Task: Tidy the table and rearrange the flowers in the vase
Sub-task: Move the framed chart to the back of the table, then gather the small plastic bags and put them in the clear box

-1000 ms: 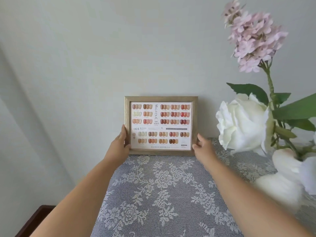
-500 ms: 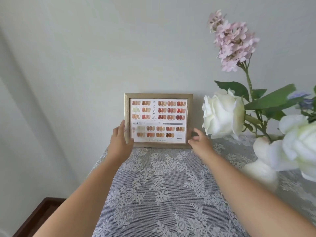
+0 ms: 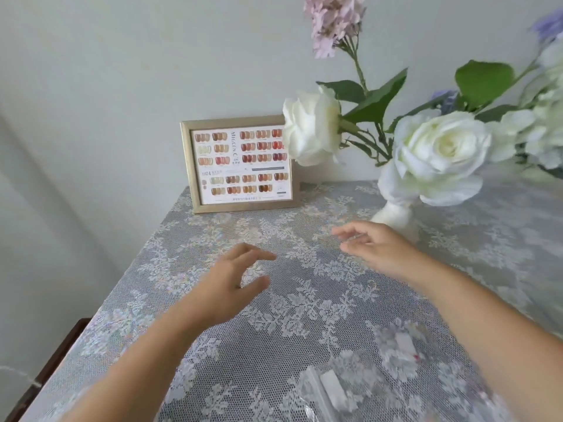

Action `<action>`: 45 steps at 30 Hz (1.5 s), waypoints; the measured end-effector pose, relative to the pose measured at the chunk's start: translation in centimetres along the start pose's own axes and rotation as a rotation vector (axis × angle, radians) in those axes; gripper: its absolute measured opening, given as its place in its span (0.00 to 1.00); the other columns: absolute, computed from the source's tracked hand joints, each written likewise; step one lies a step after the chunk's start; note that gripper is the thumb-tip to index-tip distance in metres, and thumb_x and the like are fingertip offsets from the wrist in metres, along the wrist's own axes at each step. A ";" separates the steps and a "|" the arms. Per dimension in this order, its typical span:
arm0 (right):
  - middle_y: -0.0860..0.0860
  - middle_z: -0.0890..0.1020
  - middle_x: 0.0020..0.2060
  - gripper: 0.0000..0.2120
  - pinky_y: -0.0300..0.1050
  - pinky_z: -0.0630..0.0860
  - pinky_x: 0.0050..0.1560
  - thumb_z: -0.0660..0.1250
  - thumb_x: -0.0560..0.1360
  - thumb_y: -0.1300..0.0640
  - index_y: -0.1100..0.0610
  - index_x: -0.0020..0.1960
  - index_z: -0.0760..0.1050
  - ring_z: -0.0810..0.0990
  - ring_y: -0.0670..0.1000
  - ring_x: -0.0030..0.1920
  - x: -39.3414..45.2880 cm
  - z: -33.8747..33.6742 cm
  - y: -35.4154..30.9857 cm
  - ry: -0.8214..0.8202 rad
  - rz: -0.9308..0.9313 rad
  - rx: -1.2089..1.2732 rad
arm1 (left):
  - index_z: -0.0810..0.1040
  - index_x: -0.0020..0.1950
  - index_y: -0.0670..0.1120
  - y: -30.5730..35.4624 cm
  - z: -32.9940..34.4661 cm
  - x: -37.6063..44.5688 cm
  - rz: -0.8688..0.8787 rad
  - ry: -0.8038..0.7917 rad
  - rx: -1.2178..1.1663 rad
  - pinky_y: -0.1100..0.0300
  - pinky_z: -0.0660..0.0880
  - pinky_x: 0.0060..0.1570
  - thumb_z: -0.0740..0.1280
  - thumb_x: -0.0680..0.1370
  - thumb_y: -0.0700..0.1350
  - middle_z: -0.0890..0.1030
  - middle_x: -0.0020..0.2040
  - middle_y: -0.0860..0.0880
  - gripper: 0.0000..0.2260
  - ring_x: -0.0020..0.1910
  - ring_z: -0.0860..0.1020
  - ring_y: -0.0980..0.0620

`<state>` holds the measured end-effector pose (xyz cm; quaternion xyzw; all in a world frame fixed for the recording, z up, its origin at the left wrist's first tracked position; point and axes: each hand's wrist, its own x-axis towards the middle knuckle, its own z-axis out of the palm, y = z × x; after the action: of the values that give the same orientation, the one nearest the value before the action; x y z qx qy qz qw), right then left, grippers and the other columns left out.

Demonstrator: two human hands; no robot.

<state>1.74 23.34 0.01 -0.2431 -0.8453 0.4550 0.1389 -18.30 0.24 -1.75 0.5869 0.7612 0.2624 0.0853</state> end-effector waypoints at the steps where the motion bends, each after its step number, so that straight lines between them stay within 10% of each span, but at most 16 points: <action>1: 0.41 0.79 0.55 0.11 0.35 0.71 0.40 0.68 0.76 0.52 0.35 0.52 0.78 0.78 0.37 0.47 -1.2 -0.7 0.7 0.017 0.008 -0.007 | 0.70 0.68 0.63 0.9 0.6 -0.8 0.017 -0.031 0.002 0.61 0.74 0.56 0.61 0.78 0.61 0.70 0.63 0.62 0.18 0.54 0.77 0.58; 20: 0.34 0.74 0.59 0.17 0.45 0.67 0.61 0.68 0.74 0.46 0.32 0.61 0.70 0.72 0.42 0.63 -18.8 -3.6 7.5 0.144 0.116 -0.293 | 0.67 0.71 0.63 12.0 9.2 -9.6 -0.201 -0.053 0.251 0.48 0.66 0.66 0.49 0.64 0.81 0.66 0.65 0.63 0.41 0.64 0.62 0.54; 26: 0.43 0.65 0.73 0.28 0.55 0.57 0.72 0.66 0.74 0.40 0.38 0.71 0.63 0.59 0.52 0.74 -17.9 -3.1 4.9 -0.024 0.167 -0.581 | 0.68 0.65 0.62 13.4 10.0 -10.3 -0.282 0.059 0.132 0.57 0.71 0.57 0.65 0.67 0.73 0.72 0.59 0.61 0.31 0.59 0.69 0.55; 32: 0.49 0.64 0.73 0.33 0.51 0.68 0.65 0.72 0.68 0.39 0.41 0.70 0.65 0.70 0.51 0.66 -20.5 -6.7 6.0 -0.134 0.305 -0.555 | 0.73 0.59 0.59 15.2 10.1 -11.5 -0.314 0.253 -0.253 0.71 0.70 0.26 0.75 0.72 0.48 0.78 0.31 0.54 0.19 0.28 0.76 0.64; 41: 0.39 0.77 0.48 0.16 0.38 0.67 0.35 0.76 0.69 0.48 0.34 0.52 0.76 0.76 0.37 0.36 -23.8 -7.7 8.6 0.043 0.199 -0.387 | 0.73 0.56 0.68 20.7 11.6 -9.2 -0.216 0.349 -0.445 0.68 0.68 0.22 0.74 0.73 0.48 0.82 0.37 0.55 0.19 0.30 0.83 0.57; 45: 0.40 0.77 0.57 0.25 0.48 0.76 0.54 0.75 0.70 0.50 0.34 0.63 0.72 0.80 0.45 0.53 -25.4 -9.7 9.4 0.054 0.244 -0.266 | 0.74 0.56 0.66 23.6 13.4 -6.6 -0.160 0.279 -0.502 0.66 0.70 0.22 0.74 0.74 0.46 0.83 0.40 0.54 0.19 0.32 0.83 0.58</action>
<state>30.28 20.88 -2.85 -0.3721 -0.8584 0.3458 0.0721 9.51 2.11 -2.47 0.4440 0.7207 0.5130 0.1426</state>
